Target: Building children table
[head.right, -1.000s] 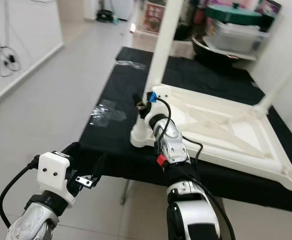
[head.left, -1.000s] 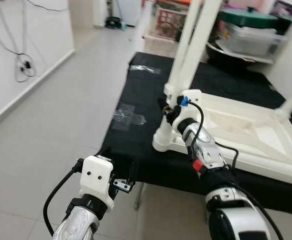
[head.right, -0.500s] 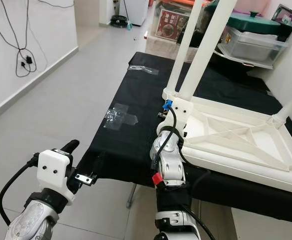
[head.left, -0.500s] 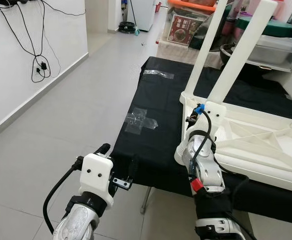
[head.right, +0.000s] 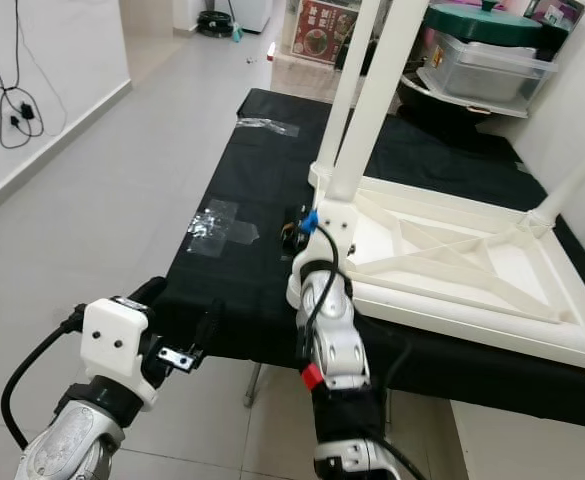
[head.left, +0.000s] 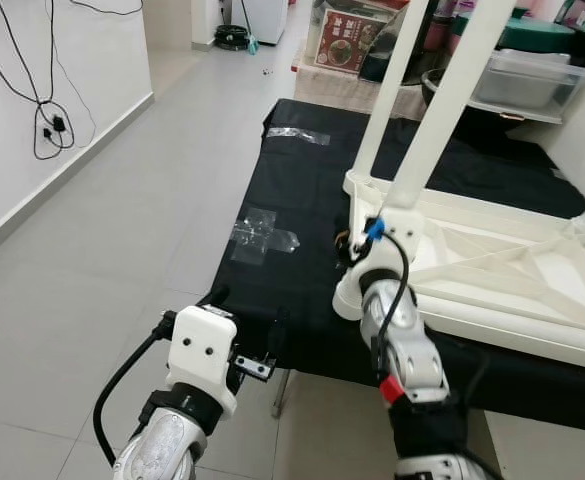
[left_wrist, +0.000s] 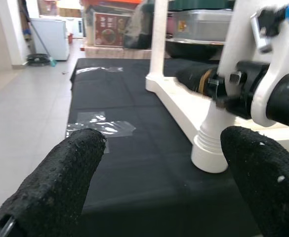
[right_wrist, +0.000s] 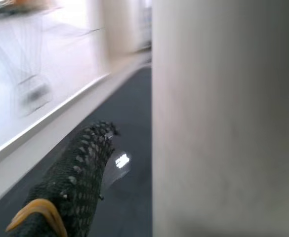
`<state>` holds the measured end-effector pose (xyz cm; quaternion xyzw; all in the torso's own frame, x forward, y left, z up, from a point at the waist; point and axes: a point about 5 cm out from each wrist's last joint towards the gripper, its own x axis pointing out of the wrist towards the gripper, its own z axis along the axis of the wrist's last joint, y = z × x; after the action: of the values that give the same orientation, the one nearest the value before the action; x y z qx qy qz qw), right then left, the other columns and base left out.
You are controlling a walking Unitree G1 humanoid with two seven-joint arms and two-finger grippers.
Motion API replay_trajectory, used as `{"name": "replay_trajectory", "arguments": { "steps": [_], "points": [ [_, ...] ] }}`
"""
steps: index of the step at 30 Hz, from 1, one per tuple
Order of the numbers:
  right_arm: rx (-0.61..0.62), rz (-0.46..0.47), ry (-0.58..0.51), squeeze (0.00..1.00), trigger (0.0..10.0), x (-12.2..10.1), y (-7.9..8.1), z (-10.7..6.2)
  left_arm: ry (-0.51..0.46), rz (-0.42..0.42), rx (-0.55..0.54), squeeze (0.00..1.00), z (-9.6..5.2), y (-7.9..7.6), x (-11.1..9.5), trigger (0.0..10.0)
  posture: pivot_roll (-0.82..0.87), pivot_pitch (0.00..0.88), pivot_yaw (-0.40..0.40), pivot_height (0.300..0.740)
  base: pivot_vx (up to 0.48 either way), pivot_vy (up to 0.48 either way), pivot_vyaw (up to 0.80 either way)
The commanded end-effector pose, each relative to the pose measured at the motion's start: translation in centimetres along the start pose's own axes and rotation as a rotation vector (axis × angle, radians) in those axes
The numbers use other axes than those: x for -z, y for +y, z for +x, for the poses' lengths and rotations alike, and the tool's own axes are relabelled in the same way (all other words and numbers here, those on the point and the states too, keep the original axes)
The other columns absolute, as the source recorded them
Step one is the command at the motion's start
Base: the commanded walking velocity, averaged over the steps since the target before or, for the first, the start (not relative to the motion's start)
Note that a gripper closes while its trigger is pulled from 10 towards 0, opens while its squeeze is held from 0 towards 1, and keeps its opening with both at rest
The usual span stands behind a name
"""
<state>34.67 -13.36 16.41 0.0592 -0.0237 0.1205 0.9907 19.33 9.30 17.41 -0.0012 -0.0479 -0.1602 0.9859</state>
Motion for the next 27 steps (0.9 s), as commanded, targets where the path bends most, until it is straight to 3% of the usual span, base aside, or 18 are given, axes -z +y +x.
{"name": "replay_trajectory", "arguments": {
  "steps": [1,4,6,8,11,12,16,21,22,25,27],
  "points": [
    [-0.161,0.052,0.009,0.0,10.0,-0.1,0.3,0.4,0.022,0.008,0.013,0.0,-0.1,-0.2,0.5,10.0,0.1,0.041,-0.142,0.74,0.0,0.0,0.0],
    [-0.332,0.081,0.049,0.0,10.0,-0.7,-0.5,1.1,0.021,0.007,0.021,0.0,-0.1,-0.4,0.5,10.0,0.1,0.036,-0.144,0.74,0.0,0.0,0.0],
    [-0.454,0.086,0.084,0.0,10.0,-1.0,-0.1,1.6,0.014,-0.004,0.038,0.0,0.0,-0.6,0.3,10.0,0.11,0.035,-0.146,0.74,0.0,0.0,0.0],
    [-0.454,0.086,0.084,0.0,10.0,-1.0,-0.1,1.6,0.014,-0.004,0.038,0.0,0.0,-0.6,0.3,10.0,0.11,0.035,-0.146,0.74,0.0,0.0,0.0],
    [-0.605,0.086,0.112,0.0,10.0,-1.5,0.8,2.1,0.01,-0.025,0.065,0.0,-0.1,-1.0,0.0,10.0,0.13,0.028,-0.155,0.74,0.0,0.0,0.0],
    [-0.605,0.086,0.112,0.0,10.0,-1.5,0.8,2.1,0.01,-0.025,0.065,0.0,-0.1,-1.0,0.0,10.0,0.13,0.028,-0.155,0.74,0.0,0.0,0.0],
    [-0.849,0.096,0.119,0.0,10.0,-2.5,2.4,2.8,0.025,-0.038,0.087,0.0,-0.5,-1.6,0.4,10.0,0.13,0.008,-0.153,0.74,0.0,0.0,0.0],
    [-0.9,0.111,0.099,0.0,10.0,-2.8,3.0,3.4,0.026,-0.04,0.089,0.0,-0.5,-1.7,0.5,10.0,0.13,0.009,-0.151,0.74,0.0,0.0,0.0],
    [-0.878,0.118,0.086,0.0,0.0,-2.8,3.0,3.5,0.022,-0.04,0.086,0.0,-0.5,-1.7,0.4,10.0,0.14,0.011,-0.158,0.74,0.0,0.0,0.0],
    [-0.822,0.121,0.072,0.0,0.0,-2.6,3.0,3.8,0.019,-0.037,0.084,0.0,-0.4,-1.7,0.3,10.0,0.14,0.013,-0.161,0.74,0.0,0.0,0.0],
    [-0.698,0.117,0.067,0.0,0.0,-1.9,2.7,4.0,0.017,-0.033,0.079,0.0,-0.3,-1.6,0.3,10.0,0.14,0.013,-0.161,0.74,0.0,0.0,0.0]
  ]
}}
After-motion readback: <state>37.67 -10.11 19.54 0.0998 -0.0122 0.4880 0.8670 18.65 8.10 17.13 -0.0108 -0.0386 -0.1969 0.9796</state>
